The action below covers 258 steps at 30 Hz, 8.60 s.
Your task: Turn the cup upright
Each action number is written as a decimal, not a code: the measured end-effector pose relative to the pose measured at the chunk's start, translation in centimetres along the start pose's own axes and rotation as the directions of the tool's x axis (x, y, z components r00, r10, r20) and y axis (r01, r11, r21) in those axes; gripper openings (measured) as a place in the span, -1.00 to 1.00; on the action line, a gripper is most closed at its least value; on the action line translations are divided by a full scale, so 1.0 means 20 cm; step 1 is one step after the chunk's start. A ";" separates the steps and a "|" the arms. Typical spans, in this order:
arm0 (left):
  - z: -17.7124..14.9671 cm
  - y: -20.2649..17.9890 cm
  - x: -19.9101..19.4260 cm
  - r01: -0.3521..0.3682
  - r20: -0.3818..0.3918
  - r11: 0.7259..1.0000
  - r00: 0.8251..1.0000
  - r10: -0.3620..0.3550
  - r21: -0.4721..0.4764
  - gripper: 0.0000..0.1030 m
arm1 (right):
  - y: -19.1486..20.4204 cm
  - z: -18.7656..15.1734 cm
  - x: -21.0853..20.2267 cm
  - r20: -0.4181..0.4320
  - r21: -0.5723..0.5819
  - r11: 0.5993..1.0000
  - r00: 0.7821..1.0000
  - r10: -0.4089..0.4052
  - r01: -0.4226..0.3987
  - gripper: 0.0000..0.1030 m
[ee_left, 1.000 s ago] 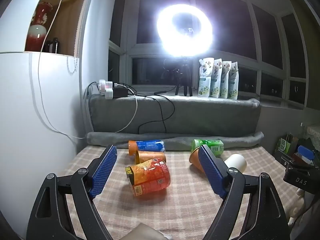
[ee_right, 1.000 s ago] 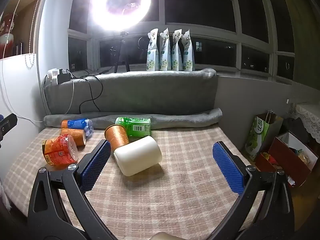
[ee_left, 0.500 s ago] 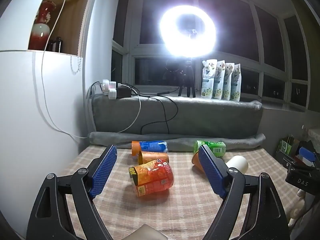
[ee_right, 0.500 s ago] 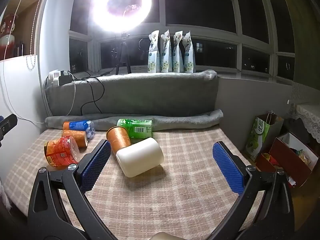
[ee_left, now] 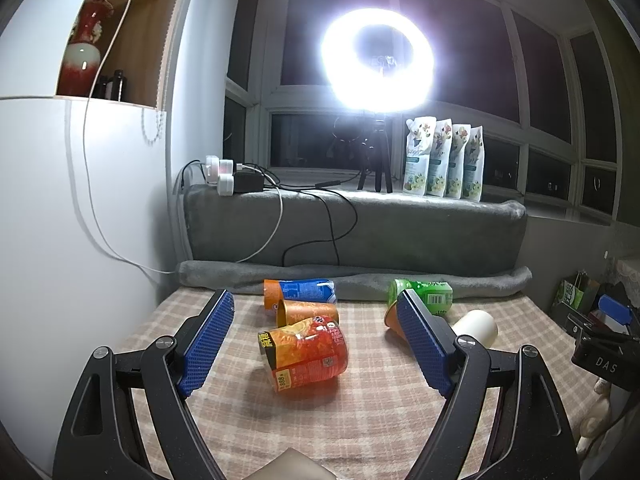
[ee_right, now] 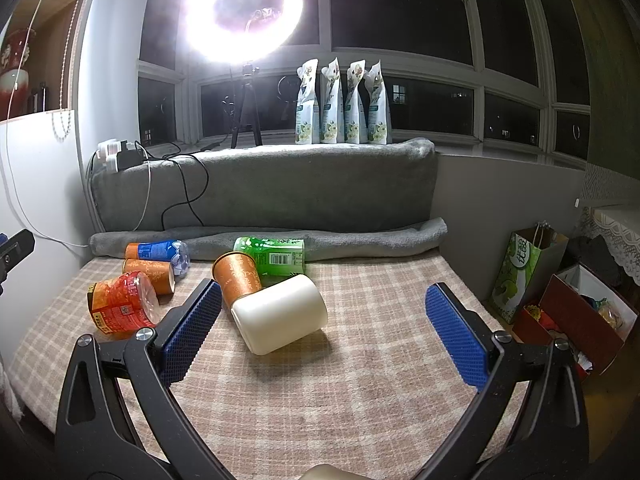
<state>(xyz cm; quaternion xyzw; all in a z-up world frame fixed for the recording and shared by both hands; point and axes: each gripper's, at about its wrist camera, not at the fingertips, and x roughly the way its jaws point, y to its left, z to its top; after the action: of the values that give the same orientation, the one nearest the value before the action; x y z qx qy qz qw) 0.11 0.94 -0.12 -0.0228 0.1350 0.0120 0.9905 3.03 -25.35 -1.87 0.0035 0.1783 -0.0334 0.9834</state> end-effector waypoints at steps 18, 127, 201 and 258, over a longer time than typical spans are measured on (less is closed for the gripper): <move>-0.02 -0.02 0.01 0.002 0.002 1.000 1.000 -0.002 0.003 0.62 | 0.02 -0.01 0.02 -0.001 -0.007 1.000 1.000 0.007 -0.007 1.00; -0.36 0.58 0.13 -0.192 -0.303 0.973 0.942 0.146 -0.129 0.62 | 1.56 -0.31 0.81 -0.643 -0.757 -0.305 0.741 0.192 -0.578 1.00; -0.26 0.23 0.24 0.134 -0.421 0.964 0.880 -0.222 -0.228 0.62 | 0.52 -0.11 0.82 -0.683 0.383 0.717 0.344 0.644 -0.583 0.78; -0.28 0.01 0.91 0.223 -0.617 0.825 0.570 -0.542 -0.518 0.55 | -0.08 -0.07 0.20 -0.340 0.036 0.976 0.916 0.214 -0.215 0.78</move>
<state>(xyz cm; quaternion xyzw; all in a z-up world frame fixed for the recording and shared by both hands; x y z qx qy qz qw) 16.08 1.20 -10.46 -0.2483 0.5126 -0.1917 0.7993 6.16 -27.20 -4.64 0.0276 0.3450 0.0758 0.9351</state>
